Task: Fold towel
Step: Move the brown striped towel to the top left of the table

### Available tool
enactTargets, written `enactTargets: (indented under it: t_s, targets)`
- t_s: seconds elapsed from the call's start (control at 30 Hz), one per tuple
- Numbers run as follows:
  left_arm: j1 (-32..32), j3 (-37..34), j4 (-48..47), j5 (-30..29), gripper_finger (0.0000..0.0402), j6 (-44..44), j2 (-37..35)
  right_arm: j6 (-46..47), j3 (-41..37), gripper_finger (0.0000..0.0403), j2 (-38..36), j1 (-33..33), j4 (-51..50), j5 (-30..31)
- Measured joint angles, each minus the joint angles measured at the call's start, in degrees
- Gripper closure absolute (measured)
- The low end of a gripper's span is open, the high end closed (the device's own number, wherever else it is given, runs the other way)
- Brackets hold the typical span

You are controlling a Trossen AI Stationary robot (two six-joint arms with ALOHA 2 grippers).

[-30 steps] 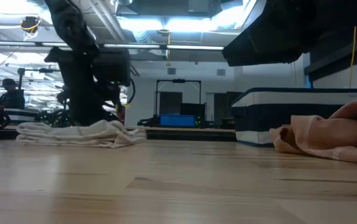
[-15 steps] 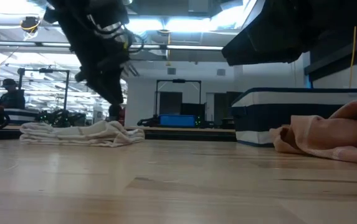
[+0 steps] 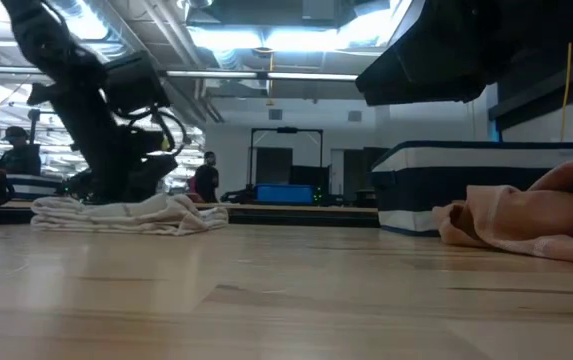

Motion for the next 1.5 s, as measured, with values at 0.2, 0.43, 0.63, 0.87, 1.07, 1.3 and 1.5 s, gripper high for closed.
enactTargets:
  t_s: [0.2, 0.43, 0.63, 0.87, 1.07, 1.3, 1.5]
  targets:
    - [7.03, -1.83, 0.34, -3.58, 0.0247, 8.53, -0.07, 0.13, 0.03, 0.0205, 0.00, 0.00, 0.03, -0.02]
    - [12.88, -0.64, 1.14, -2.88, 0.0247, 15.87, -1.90, 0.06, 0.04, 0.0205, -0.02, 0.00, 0.05, -0.02]
    - [6.86, 0.62, 3.56, 2.06, 0.0247, 6.28, -9.16, 0.38, 0.04, 0.0205, -0.02, -0.88, 0.09, -0.18]
    - [4.74, -4.90, 2.26, 1.81, 0.0247, -1.76, -8.05, 1.45, 0.04, 0.0205, 0.00, -1.14, 0.09, -1.52]
    - [9.16, -8.27, 2.68, -2.23, 0.0247, 0.96, -7.93, 1.45, 0.04, 0.0205, -0.02, -1.11, 0.11, -1.55]
    - [16.41, -8.60, 3.92, -3.12, 0.0247, 8.33, -7.91, 1.45, 0.04, 0.0205, -0.02, -1.11, 0.11, -1.71]
    - [20.27, -8.48, 2.09, -4.97, 0.0247, 12.19, -8.35, 1.45, 0.04, 0.0205, -0.02, -1.11, 0.05, -1.97]
